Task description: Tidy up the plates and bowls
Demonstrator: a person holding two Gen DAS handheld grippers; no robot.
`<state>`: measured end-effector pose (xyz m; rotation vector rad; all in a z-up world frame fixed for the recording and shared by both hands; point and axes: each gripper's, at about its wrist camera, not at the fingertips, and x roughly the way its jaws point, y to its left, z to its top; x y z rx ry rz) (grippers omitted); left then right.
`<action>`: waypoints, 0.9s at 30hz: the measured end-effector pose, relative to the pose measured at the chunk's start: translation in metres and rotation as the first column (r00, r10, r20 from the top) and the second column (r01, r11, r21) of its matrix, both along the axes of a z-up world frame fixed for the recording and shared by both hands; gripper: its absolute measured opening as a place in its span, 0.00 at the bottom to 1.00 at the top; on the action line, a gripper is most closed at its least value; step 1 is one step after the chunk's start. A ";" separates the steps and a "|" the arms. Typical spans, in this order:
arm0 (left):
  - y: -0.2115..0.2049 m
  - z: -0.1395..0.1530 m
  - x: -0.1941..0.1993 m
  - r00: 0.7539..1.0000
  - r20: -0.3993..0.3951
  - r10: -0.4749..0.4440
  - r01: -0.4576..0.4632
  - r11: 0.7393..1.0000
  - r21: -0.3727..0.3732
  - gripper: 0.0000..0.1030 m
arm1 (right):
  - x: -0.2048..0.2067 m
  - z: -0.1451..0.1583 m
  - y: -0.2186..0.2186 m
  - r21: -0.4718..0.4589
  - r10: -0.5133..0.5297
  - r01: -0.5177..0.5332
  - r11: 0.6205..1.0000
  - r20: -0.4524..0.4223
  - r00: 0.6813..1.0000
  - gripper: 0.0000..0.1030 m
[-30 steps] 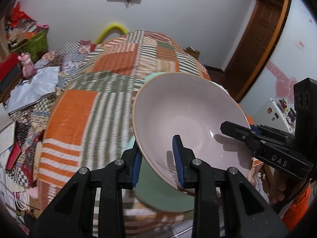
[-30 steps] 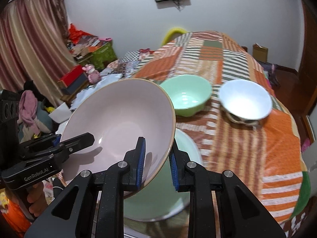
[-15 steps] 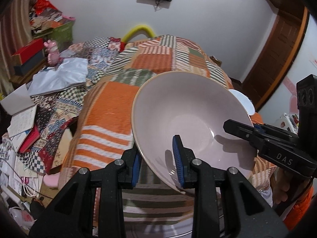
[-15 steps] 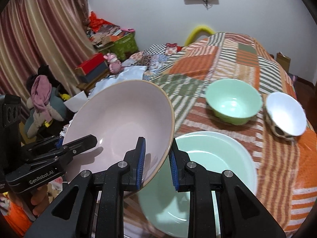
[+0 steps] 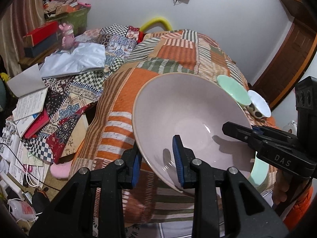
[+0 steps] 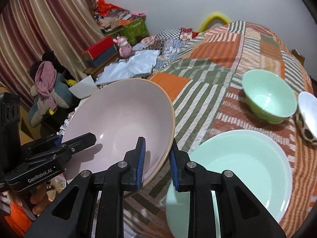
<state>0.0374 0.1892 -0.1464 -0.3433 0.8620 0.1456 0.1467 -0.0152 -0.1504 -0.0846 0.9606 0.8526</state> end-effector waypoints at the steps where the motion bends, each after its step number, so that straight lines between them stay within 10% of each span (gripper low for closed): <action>1: 0.003 -0.004 0.001 1.000 -0.009 0.003 -0.003 1.000 -0.003 0.29 | 0.000 -0.001 0.001 -0.003 0.002 -0.002 1.000 -0.005 1.000 0.20; 27: 0.018 -0.037 0.010 0.993 -0.118 0.024 -0.020 0.999 0.032 0.29 | 0.011 -0.026 0.000 -0.043 0.020 -0.024 0.999 -0.072 0.997 0.21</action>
